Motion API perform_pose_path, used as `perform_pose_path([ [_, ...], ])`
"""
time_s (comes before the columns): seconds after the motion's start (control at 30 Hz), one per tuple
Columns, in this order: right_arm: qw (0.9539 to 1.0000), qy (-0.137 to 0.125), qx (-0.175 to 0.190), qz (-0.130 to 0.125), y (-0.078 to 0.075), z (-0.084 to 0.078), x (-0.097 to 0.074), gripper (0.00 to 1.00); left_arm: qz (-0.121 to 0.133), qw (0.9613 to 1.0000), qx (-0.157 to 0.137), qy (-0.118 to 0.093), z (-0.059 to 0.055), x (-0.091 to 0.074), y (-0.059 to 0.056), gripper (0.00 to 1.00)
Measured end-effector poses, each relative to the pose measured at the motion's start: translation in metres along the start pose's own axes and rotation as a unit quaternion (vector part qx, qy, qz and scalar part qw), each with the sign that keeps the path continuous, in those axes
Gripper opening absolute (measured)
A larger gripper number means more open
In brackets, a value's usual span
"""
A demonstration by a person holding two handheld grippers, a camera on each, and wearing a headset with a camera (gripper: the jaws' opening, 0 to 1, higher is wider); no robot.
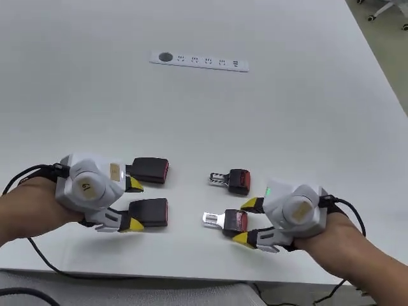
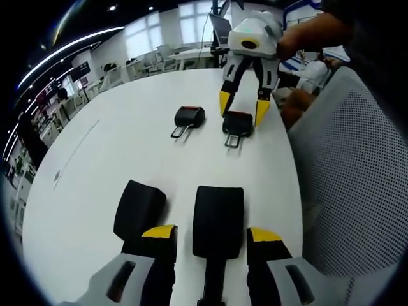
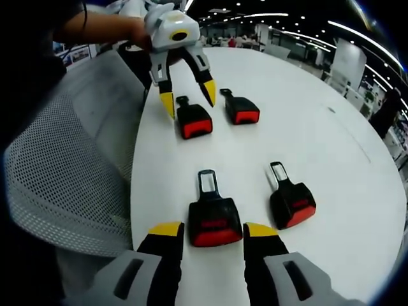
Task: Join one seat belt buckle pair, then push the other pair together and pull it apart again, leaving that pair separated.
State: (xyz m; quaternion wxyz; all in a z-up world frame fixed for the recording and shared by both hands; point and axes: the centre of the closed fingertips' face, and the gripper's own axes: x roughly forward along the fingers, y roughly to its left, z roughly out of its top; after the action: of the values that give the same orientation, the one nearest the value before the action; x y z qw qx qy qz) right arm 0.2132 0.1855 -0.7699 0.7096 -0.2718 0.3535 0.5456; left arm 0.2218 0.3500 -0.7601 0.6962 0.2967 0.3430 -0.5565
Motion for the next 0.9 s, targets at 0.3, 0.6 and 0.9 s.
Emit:
perform_pose_path([
  [0.3,0.9981,0.028,-0.049,0.024,0.0,-0.006,0.007,0.32,-0.021,0.999,0.029,0.027,-0.008,0.009,-0.003,0.35],
  [0.6,0.9972,0.022,-0.056,0.044,0.0,-0.003,0.013,0.32,-0.03,0.998,0.05,0.025,-0.013,0.013,-0.002,0.34],
  [0.9,0.9967,0.048,-0.053,0.037,0.0,-0.001,0.015,0.32,-0.041,0.9962,0.071,0.03,-0.011,0.016,-0.003,0.34],
])
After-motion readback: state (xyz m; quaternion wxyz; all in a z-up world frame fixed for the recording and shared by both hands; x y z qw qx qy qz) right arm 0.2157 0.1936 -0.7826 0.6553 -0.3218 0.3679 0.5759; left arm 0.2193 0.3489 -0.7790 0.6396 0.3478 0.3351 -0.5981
